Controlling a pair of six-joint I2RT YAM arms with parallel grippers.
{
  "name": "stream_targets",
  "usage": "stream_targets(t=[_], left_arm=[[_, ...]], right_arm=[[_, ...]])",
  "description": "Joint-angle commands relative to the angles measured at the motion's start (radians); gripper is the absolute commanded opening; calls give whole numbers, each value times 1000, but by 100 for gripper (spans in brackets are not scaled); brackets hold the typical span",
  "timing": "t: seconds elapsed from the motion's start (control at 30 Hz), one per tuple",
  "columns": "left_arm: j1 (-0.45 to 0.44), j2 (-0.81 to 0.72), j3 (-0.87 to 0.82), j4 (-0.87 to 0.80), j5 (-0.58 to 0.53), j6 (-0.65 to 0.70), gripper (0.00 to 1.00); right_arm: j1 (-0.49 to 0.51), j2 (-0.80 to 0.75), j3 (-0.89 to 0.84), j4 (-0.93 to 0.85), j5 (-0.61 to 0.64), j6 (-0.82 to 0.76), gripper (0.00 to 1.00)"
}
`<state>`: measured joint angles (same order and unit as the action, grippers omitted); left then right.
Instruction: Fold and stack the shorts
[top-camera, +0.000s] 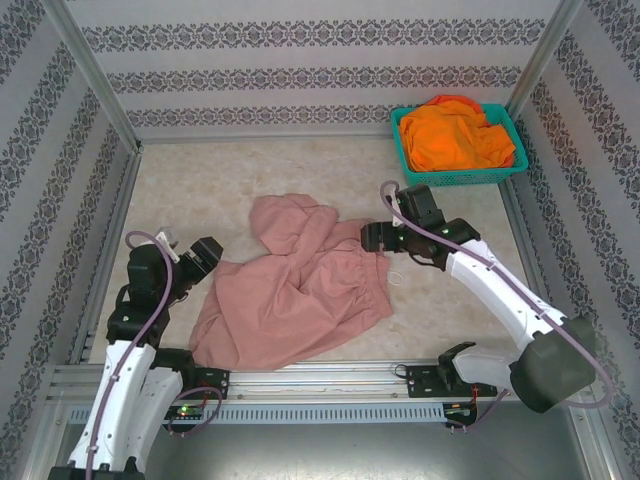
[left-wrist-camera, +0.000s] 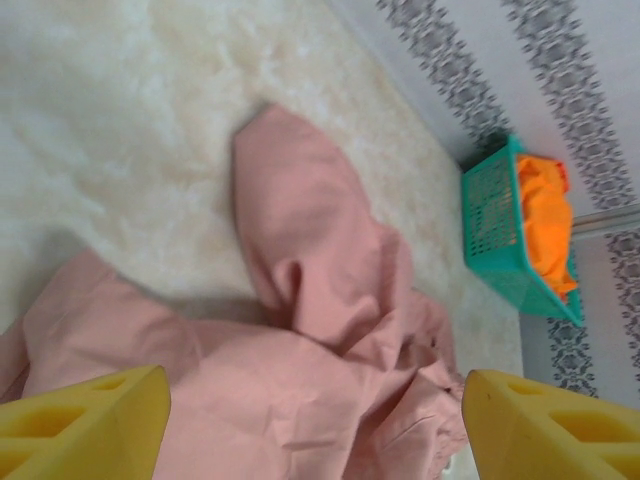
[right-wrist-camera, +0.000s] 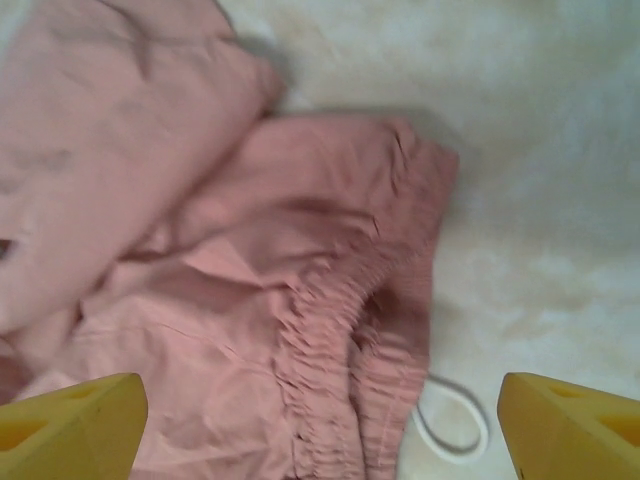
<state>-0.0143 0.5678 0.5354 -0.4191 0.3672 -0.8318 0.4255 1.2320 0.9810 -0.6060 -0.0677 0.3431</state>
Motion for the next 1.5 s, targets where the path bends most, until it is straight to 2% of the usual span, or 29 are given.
stream_targets(t=[0.0,0.13,0.33,0.57,0.7,0.83,0.93,1.0,1.07,1.17,1.23,1.33,1.47], left_arm=[[-20,45,-55,47,40,-38,77],[-49,130,-118,170,44,-61,76],[-108,348,-166,418,33,-93,75],[-116,625,-153,647,13,-80,73],[-114,796,-69,702,-8,-29,69],[-99,963,57,727,-21,30,67],[-63,1072,168,731,-24,63,66],[-34,1130,235,745,-11,62,65],[-6,1158,297,747,20,55,61],[8,1072,363,654,10,86,61],[7,945,366,557,-31,122,61],[7,751,337,347,-97,152,65],[7,521,249,67,-195,139,68]], right_arm=[[-1,18,-54,52,-51,61,90],[-1,129,-46,86,-120,71,89],[0,382,80,167,-234,131,78],[-15,623,215,276,-295,258,66],[-56,724,298,338,-288,347,49],[-97,786,412,346,-209,384,30],[-132,818,490,355,-158,413,19],[-151,835,539,358,-140,426,17],[-166,840,580,356,-135,426,17],[-170,791,610,355,-142,376,33],[-164,719,599,349,-141,304,50],[-150,582,542,326,-131,197,66],[-126,372,404,320,-116,64,76]])
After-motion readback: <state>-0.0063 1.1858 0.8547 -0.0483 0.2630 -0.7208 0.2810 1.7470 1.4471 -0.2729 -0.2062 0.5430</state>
